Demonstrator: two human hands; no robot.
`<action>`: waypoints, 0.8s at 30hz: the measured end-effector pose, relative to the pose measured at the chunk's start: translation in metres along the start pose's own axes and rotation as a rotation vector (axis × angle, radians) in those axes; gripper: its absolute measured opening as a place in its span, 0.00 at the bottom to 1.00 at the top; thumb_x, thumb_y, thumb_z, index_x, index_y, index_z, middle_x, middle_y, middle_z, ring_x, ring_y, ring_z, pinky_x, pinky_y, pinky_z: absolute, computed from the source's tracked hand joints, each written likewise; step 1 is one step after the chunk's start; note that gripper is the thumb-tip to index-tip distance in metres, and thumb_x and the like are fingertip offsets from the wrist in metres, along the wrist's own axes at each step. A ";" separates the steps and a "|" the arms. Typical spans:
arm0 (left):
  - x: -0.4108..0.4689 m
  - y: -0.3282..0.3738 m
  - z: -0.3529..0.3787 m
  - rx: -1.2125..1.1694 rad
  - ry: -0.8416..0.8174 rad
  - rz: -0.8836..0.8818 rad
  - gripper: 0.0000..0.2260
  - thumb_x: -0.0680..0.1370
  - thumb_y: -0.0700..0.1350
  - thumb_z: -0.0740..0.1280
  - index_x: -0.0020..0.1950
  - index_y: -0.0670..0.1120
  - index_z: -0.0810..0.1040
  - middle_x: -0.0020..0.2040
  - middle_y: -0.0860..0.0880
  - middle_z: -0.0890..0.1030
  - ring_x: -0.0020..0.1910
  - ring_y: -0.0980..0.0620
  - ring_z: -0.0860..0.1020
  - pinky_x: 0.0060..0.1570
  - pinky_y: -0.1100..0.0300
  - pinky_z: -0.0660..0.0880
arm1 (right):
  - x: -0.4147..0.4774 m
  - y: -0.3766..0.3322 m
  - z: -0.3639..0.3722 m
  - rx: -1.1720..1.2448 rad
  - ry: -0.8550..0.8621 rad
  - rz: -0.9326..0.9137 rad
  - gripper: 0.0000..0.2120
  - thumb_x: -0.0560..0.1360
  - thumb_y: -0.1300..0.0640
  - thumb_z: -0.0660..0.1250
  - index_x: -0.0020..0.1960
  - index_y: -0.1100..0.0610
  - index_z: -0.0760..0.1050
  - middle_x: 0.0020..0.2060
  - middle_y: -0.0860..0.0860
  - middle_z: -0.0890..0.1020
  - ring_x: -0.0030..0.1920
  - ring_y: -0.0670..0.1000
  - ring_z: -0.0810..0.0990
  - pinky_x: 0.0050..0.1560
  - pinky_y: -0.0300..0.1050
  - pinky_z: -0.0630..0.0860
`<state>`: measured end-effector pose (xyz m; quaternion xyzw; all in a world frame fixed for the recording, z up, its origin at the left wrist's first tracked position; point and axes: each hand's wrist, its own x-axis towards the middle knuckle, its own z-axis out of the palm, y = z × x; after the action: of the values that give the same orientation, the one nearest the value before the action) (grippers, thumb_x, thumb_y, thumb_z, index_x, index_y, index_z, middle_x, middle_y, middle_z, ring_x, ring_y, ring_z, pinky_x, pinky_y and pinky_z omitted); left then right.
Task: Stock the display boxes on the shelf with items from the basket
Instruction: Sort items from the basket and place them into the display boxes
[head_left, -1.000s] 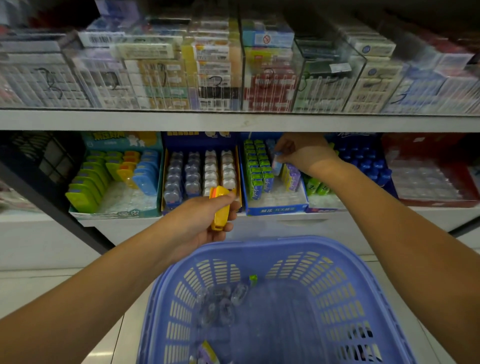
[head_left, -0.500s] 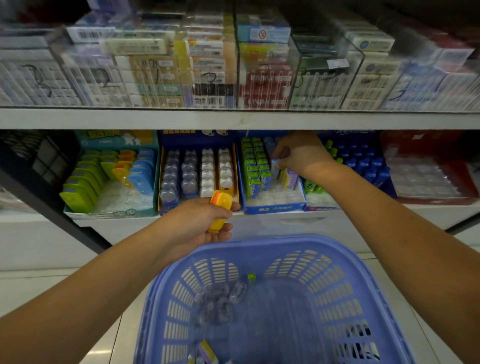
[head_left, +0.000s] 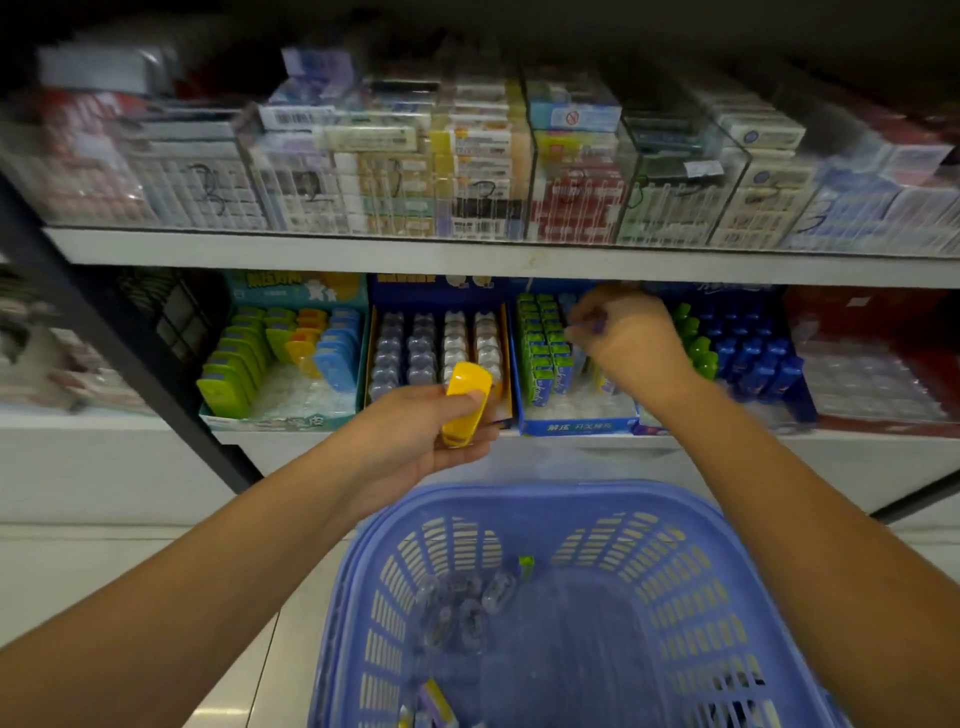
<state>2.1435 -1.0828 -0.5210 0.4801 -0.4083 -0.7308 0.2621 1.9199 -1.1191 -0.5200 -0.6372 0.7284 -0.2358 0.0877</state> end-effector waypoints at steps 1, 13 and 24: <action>-0.003 0.001 -0.004 0.008 0.014 0.015 0.06 0.80 0.43 0.63 0.53 0.45 0.79 0.46 0.47 0.81 0.45 0.51 0.80 0.42 0.61 0.79 | -0.016 -0.009 0.005 0.226 0.051 0.009 0.04 0.73 0.58 0.69 0.47 0.57 0.80 0.43 0.51 0.82 0.45 0.50 0.79 0.48 0.44 0.77; -0.020 -0.006 -0.094 0.462 0.445 0.353 0.07 0.75 0.44 0.71 0.52 0.47 0.78 0.45 0.47 0.82 0.43 0.53 0.81 0.42 0.59 0.79 | -0.034 -0.129 0.060 0.774 -0.355 -0.149 0.08 0.71 0.61 0.72 0.47 0.51 0.78 0.41 0.46 0.81 0.39 0.40 0.81 0.39 0.32 0.77; 0.000 -0.029 -0.143 1.535 0.425 0.170 0.29 0.78 0.51 0.64 0.75 0.42 0.60 0.74 0.45 0.64 0.72 0.47 0.63 0.66 0.56 0.64 | 0.017 -0.184 0.136 0.176 -0.140 -0.477 0.10 0.74 0.57 0.69 0.54 0.57 0.78 0.51 0.56 0.80 0.56 0.55 0.73 0.52 0.47 0.71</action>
<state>2.2748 -1.1165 -0.5748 0.6224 -0.7739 -0.1162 -0.0145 2.1387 -1.1809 -0.5522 -0.7957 0.5262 -0.2677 0.1350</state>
